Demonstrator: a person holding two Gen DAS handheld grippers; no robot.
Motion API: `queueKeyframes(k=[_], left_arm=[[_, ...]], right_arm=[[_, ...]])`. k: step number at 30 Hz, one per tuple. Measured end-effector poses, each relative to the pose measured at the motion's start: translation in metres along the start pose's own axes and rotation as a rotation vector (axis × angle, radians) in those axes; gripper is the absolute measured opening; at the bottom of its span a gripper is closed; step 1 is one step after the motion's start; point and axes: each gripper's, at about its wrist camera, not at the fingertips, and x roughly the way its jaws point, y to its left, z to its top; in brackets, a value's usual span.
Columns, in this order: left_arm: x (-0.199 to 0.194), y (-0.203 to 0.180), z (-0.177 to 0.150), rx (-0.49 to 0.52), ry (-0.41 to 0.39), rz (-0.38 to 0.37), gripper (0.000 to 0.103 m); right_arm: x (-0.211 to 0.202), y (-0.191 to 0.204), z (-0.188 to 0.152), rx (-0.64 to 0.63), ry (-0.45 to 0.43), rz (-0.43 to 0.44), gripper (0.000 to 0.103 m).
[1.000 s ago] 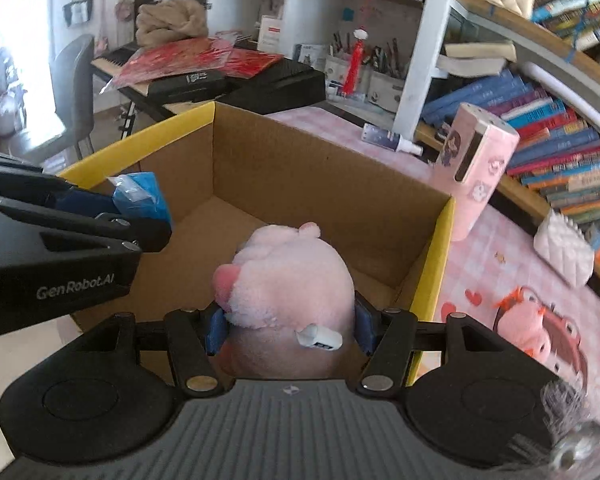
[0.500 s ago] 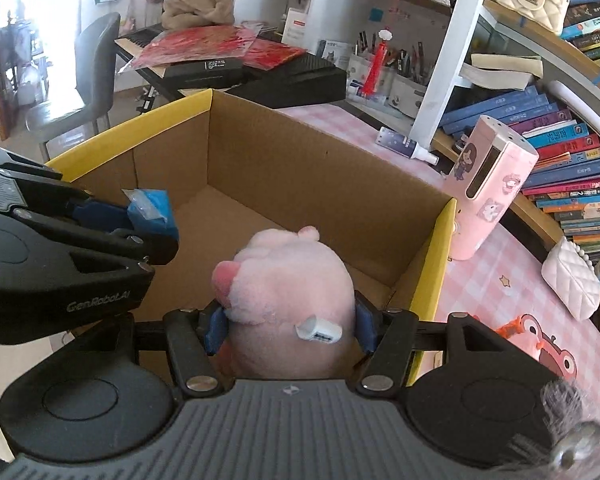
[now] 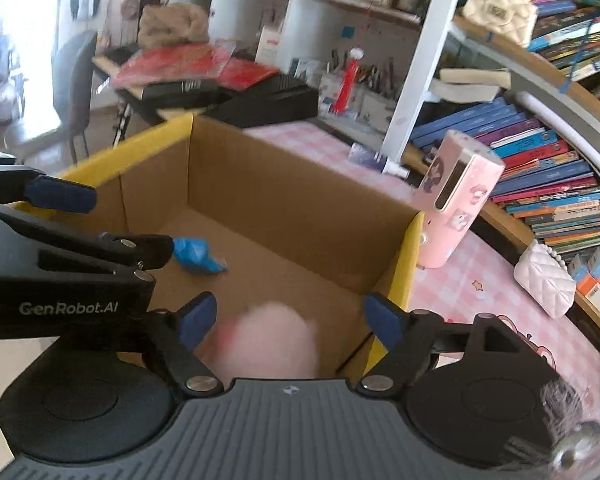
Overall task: Organize objects
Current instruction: 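Lower both items into the box and open both tools, then withdraw both open tools from the yellow box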
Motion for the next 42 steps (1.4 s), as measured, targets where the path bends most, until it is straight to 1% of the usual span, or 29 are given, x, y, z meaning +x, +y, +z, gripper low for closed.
queueKeyframes(k=[3,8,15,22,30,34,42], left_arm=[[-0.016,0.004,0.002,-0.019,-0.039,-0.001,0.084],[-0.04,0.01,-0.003,-0.02,-0.086,0.008,0.086],[-0.061,0.018,-0.016,-0.012,-0.094,0.0,0.087],[-0.085,0.033,-0.035,-0.024,-0.085,0.007,0.088],[-0.109,0.051,-0.061,-0.035,-0.042,0.031,0.088],[-0.122,0.057,-0.071,-0.041,-0.037,0.026,0.088],[-0.14,0.054,-0.094,-0.007,0.001,-0.007,0.088]], right_arm=[[-0.018,0.004,0.0,0.01,-0.043,-0.02,0.082],[-0.043,0.007,-0.003,0.062,-0.078,-0.054,0.084],[-0.071,0.016,-0.012,0.132,-0.105,-0.115,0.085],[-0.089,0.037,-0.028,0.17,-0.072,-0.139,0.085],[-0.11,0.057,-0.049,0.233,-0.025,-0.177,0.085],[-0.125,0.069,-0.061,0.239,-0.021,-0.189,0.085],[-0.152,0.081,-0.087,0.287,0.012,-0.224,0.085]])
